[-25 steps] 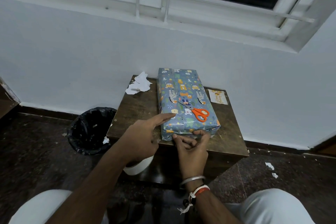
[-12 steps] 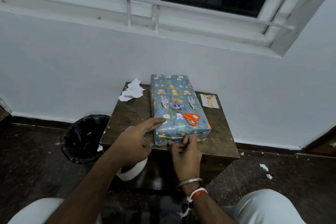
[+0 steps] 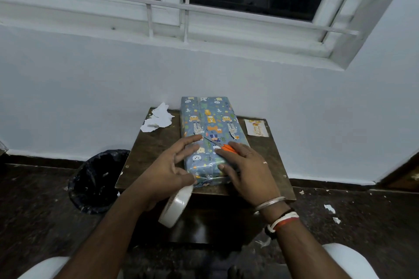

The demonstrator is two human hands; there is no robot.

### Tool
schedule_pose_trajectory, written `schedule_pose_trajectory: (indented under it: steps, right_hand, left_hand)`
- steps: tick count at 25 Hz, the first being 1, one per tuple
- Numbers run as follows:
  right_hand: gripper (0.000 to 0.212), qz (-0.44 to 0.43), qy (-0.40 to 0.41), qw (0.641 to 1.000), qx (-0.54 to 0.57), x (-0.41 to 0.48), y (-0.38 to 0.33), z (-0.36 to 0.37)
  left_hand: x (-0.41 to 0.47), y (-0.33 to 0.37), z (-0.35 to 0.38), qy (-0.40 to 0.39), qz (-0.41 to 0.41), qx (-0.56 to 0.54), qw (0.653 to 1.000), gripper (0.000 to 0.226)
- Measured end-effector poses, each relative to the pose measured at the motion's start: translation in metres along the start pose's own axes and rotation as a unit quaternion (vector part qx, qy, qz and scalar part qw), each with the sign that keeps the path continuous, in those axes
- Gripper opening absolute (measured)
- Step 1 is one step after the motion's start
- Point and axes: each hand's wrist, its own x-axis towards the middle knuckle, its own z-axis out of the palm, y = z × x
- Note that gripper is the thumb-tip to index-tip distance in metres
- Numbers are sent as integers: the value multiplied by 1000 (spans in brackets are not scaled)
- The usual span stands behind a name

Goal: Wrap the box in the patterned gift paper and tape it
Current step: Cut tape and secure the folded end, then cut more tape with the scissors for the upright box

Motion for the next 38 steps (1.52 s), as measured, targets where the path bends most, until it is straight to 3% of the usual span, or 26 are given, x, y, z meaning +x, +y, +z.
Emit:
schedule_pose_trajectory:
  steps: [2, 4, 7, 9, 12, 14, 18, 21, 23, 25, 28, 30, 33, 35, 38]
  right_hand:
    - [28, 4, 6, 997, 75, 2, 2, -5]
    - [19, 15, 73, 988, 136, 3, 5, -16]
    - [17, 139, 200, 952, 187, 7, 30, -28]
    - [16, 250, 183, 936, 170, 8, 50, -30]
    - [18, 321, 58, 933, 150, 5, 64, -15]
    - [17, 310, 17, 941, 137, 4, 62, -6]
    - [30, 265, 79, 950, 145, 11, 55, -9]
    - [45, 277, -14, 909, 310, 17, 48, -12]
    - [32, 275, -55, 883, 376, 17, 40, -12]
    - [20, 247, -36, 876, 414, 13, 35, -15]
    - [43, 185, 18, 853, 488, 3, 34, -20]
    - [66, 145, 53, 866, 475, 5, 38, -22]
    - [90, 117, 80, 918, 370, 12, 38, -19]
    - [94, 125, 88, 948, 280, 15, 42, -3]
    - [92, 167, 62, 956, 233, 17, 38, 9]
  left_hand:
    - [1, 1, 2, 3, -9, -24, 1000, 92]
    - [5, 1, 2, 20, -8, -52, 998, 91]
    - [11, 0, -1, 44, 2, -92, 995, 92]
    - [13, -2, -3, 46, 3, -118, 992, 91]
    - [16, -5, -4, 50, -4, -134, 990, 91]
    - [16, -6, -4, 52, -5, -139, 989, 93]
    - [17, -9, -8, 74, -20, -121, 990, 98]
    - [19, -10, -3, 39, -45, -161, 985, 107]
    - [18, -8, 2, 15, -47, -167, 985, 108]
    - [13, -9, 4, 12, -42, -168, 985, 112]
    - [3, -8, 0, 11, -14, -164, 986, 122]
    - [1, -7, -1, 15, 11, -157, 987, 119]
    - [4, -8, 0, 40, 31, -124, 991, 110]
    - [8, -14, 1, 35, 39, -80, 995, 108]
    - [15, -15, 0, 18, 43, -39, 998, 104]
